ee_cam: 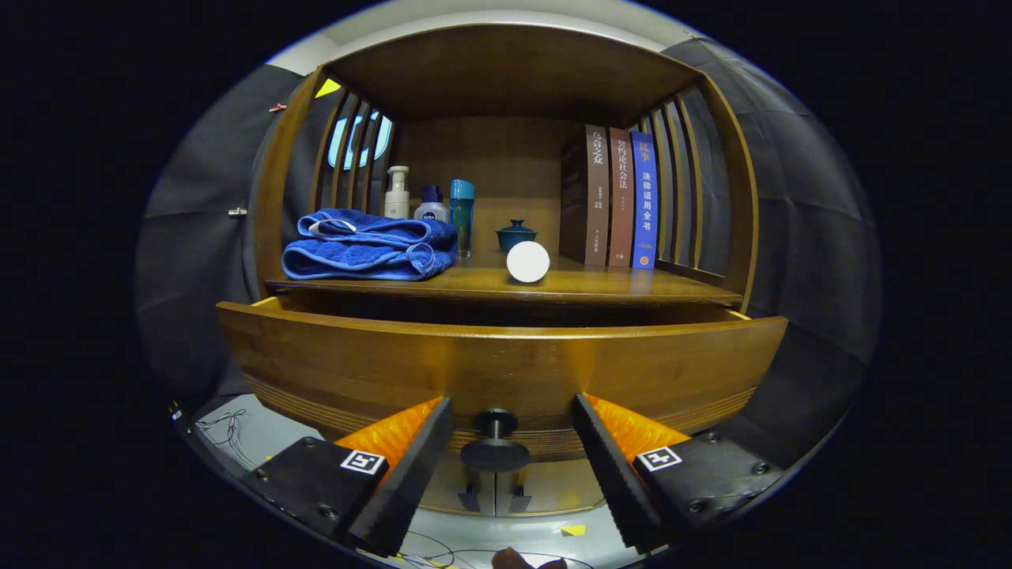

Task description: Pull open the drawer, take out the items inside it, and place them on the countertop above the cabinet.

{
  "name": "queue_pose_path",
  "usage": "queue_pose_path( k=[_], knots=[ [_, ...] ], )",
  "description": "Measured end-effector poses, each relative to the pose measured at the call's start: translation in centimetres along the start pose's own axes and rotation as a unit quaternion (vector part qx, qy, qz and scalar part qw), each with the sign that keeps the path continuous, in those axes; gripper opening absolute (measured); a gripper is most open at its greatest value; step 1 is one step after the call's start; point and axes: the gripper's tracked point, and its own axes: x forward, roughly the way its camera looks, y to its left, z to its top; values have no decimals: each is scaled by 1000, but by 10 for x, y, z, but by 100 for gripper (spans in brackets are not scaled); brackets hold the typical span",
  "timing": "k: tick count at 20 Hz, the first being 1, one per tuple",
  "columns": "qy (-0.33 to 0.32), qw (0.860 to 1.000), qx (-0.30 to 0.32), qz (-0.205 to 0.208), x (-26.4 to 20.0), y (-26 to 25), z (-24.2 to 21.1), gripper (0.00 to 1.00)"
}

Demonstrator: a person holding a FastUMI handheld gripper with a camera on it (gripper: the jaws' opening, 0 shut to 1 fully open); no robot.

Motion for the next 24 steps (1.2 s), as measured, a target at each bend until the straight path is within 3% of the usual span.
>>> queue_pose_path(
  k=[12,17,24],
  knots=[
    [14,1000,-3,-5,47,3,4,100],
    [12,1000,-7,-4,46,4,2,99],
    [12,999,42,4,16,-9,17,99]
  ],
)
